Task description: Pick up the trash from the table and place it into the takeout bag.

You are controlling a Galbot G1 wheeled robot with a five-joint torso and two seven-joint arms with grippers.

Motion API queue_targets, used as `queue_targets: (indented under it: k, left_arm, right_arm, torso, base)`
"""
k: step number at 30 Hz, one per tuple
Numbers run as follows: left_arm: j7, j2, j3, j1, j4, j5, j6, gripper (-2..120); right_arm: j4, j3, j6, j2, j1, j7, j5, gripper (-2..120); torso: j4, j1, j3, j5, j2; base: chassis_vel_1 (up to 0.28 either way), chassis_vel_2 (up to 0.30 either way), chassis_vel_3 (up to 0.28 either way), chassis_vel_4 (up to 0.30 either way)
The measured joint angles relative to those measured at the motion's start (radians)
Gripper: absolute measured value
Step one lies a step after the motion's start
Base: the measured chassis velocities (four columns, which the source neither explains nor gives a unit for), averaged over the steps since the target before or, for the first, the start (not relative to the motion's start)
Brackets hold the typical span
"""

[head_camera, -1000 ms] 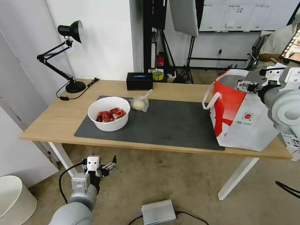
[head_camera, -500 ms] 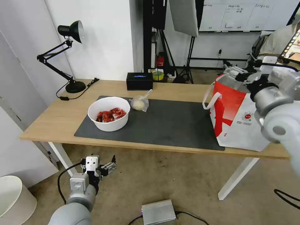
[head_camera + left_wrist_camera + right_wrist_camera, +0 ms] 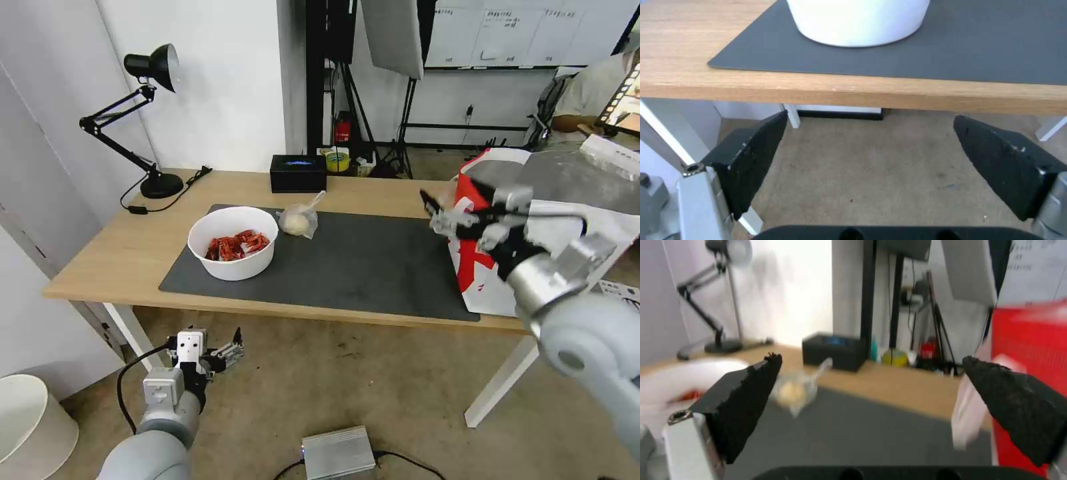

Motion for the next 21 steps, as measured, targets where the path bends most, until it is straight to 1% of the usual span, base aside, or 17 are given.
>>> queue_targets:
  k: [3,4,7,9,11,13,16,21]
  left_arm:
    - [0.001,0.002,-0.005,-0.002,0.004,0.000,-0.001,100]
    - [0.001,0.002,-0.005,-0.002,0.004,0.000,-0.001,100]
    - [0.003,0.003,-0.006,-0.003,0.005,0.000,-0.001,100]
    - [0.003,0.003,-0.006,-0.003,0.005,0.000,-0.001,100]
    - [0.003,0.002,-0.006,-0.006,0.006,0.000,-0.001,100]
    - [0.005,-0.001,-0.004,-0.010,0.007,0.000,-0.002,100]
    - [0.005,-0.005,-0.004,-0.010,0.008,0.000,-0.002,100]
    - [0.006,-0.008,-0.006,-0.009,0.012,0.000,-0.002,100]
  right_arm:
    - [0.005,0.010,0.001,0.018,-0.089,-0.011,-0.066,100]
    - [0.005,0.010,0.001,0.018,-0.089,-0.011,-0.066,100]
    - [0.017,0.017,-0.001,0.036,-0.169,-0.007,-0.123,100]
    - [0.020,0.017,-0.003,0.041,-0.190,0.003,-0.135,100]
    - [0.028,0.015,-0.016,0.054,-0.237,0.043,-0.152,100]
    - [0.037,0.002,-0.052,0.073,-0.295,0.115,-0.158,100]
    - [0.038,-0.003,-0.064,0.085,-0.332,0.146,-0.164,100]
    - [0.038,-0.009,-0.067,0.095,-0.365,0.160,-0.175,100]
  torso:
    - [-0.0001,0.000,0.000,0.0000,0.000]
    - [-0.0001,0.000,0.000,0.0000,0.000]
    - [0.0000,0.000,0.000,0.0000,0.000]
    - [0.0000,0.000,0.000,0.0000,0.000]
    - [-0.0001,0.000,0.000,-0.0001,0.000]
    - [-0.0001,0.000,0.000,0.0001,0.000]
    - [-0.0001,0.000,0.000,-0.0001,0.000]
    - [-0.0001,0.000,0.000,-0.0001,0.000]
  base:
    - [0.000,0.000,0.000,0.000]
    - [0.000,0.000,0.000,0.000]
    - [0.000,0.000,0.000,0.000]
    - [0.000,0.000,0.000,0.000]
    - [0.000,0.000,0.000,0.000]
    - [0.000,0.000,0.000,0.000]
    - [0.000,0.000,0.000,0.000]
    - [0.000,0.000,0.000,0.000]
